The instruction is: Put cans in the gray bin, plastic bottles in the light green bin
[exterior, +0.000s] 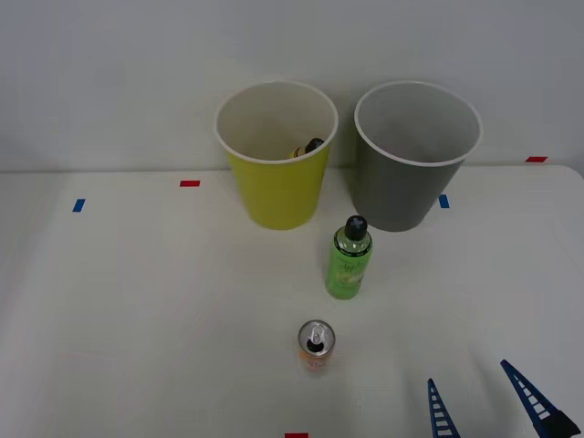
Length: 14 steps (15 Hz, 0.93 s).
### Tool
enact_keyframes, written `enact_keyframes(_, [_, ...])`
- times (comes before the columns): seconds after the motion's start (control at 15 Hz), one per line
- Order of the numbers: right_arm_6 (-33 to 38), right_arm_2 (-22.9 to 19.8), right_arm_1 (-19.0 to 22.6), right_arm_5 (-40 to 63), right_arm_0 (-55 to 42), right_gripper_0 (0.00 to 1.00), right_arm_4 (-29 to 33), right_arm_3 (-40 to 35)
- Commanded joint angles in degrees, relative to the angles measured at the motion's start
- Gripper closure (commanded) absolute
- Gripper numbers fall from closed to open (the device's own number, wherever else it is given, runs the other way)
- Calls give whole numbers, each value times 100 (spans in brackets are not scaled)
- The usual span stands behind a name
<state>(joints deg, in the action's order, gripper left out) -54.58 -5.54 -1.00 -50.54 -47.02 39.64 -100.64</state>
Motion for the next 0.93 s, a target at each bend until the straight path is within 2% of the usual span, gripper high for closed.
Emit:
enact_keyframes(0.07, [0, 0, 0, 0, 0, 0, 0, 0])
enact_keyframes(0.13, [0, 35, 0, 44, 44, 0, -26, 193])
enact_keyframes(0.27, [-88, 281, 126, 35, 26, 0, -519, 220])
enact_keyframes(0.47, [-272, 747, 654, 61, -35, 0, -1002, 176])
enact_keyframes(0.6, [-870, 1090, 1014, 70, -18, 0, -1424, 176])
enact_keyframes(0.73, [-1644, 1644, 1410, 351, 18, 0, -2320, 176])
enact_keyframes(0.93, [-2417, 2285, 1884, 518, 202, 0, -3480, 176])
